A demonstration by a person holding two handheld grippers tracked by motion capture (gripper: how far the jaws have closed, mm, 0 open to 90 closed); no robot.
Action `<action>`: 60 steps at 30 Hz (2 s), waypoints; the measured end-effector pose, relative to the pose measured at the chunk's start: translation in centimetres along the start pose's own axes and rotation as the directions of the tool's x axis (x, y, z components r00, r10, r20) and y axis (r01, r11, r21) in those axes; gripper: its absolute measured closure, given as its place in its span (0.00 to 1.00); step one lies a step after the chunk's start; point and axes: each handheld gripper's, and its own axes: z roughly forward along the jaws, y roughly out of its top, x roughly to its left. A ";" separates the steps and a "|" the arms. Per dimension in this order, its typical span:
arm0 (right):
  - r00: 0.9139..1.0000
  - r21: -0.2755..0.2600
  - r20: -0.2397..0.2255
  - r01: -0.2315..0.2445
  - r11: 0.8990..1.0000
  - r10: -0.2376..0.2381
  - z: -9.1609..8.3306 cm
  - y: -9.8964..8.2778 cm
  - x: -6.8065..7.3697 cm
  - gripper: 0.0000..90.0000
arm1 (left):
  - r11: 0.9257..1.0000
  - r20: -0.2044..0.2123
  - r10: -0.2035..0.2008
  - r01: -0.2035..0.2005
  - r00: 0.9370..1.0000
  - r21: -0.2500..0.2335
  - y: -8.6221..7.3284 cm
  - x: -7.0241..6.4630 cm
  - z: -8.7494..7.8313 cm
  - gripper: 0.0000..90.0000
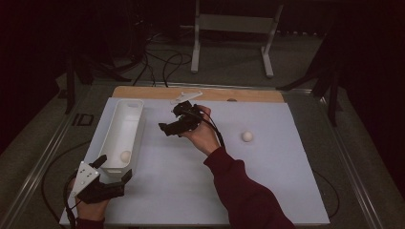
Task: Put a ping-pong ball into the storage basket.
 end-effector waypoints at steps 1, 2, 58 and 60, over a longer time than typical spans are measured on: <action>1.000 0.002 0.001 0.000 1.000 0.000 0.0 -0.1 -0.1 0.11 | 1.000 0.001 0.001 -0.001 1.000 0.001 0.0 0.0 0.0 0.00; 1.000 0.002 0.001 0.000 1.000 0.000 0.0 -0.1 -0.1 0.11 | 1.000 0.001 0.001 -0.001 1.000 0.001 0.0 0.0 0.0 0.00; 0.994 0.013 0.071 -0.089 0.996 0.088 -2.4 -4.1 -4.1 0.11 | 1.000 0.005 0.002 -0.002 1.000 -0.002 0.0 0.0 0.2 0.00; 0.994 0.016 0.071 -0.085 0.996 0.084 -2.4 -4.2 -4.1 0.11 | 1.000 0.002 0.001 -0.001 1.000 0.000 0.0 0.0 0.2 0.00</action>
